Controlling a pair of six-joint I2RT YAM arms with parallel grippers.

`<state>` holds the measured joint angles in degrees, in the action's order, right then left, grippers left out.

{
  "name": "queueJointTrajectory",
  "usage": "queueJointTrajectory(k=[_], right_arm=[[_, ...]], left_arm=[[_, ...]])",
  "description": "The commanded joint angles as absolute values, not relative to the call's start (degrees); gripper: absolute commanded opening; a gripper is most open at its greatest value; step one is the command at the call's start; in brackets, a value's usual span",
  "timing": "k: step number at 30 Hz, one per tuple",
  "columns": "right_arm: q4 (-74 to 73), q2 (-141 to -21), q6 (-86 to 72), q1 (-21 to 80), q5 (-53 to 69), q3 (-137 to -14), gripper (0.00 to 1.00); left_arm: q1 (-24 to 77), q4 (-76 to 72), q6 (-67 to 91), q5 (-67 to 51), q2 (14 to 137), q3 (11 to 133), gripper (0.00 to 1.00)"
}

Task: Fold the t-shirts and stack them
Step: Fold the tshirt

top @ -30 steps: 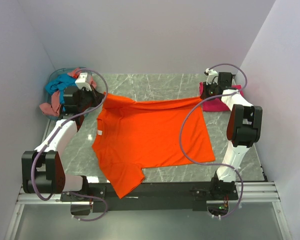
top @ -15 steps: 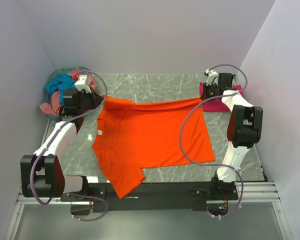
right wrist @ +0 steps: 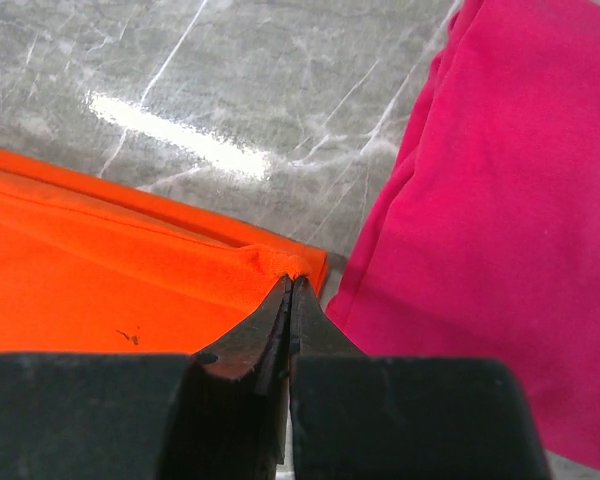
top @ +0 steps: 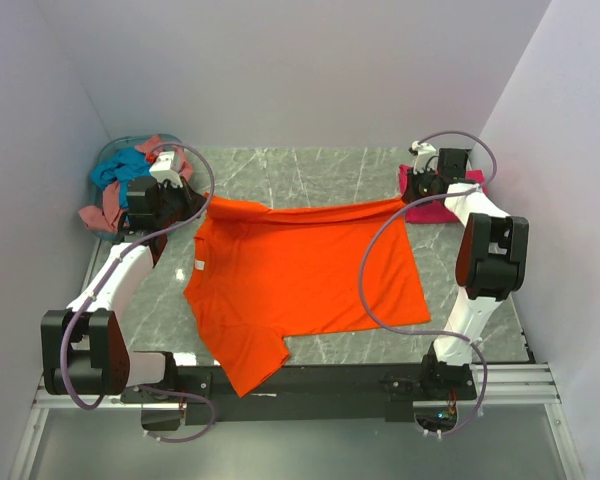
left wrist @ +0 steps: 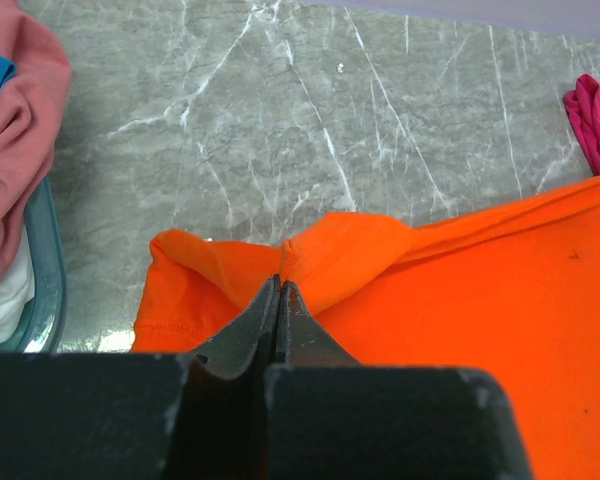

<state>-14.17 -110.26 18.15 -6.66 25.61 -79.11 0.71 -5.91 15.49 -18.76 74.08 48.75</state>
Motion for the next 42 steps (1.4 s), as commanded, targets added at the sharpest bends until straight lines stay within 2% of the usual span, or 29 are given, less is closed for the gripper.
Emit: queueJointTrajectory(k=[1,42], right_arm=[[-12.9,-106.6,19.5,-7.3,25.9,-78.8,0.01],[-21.6,-107.4,27.3,-7.4,25.4,-78.3,0.04]], left_arm=[[0.4,-6.4,14.1,-18.1,73.0,49.1,0.00],[0.4,-0.5,13.9,-21.3,76.8,49.8,0.00]])
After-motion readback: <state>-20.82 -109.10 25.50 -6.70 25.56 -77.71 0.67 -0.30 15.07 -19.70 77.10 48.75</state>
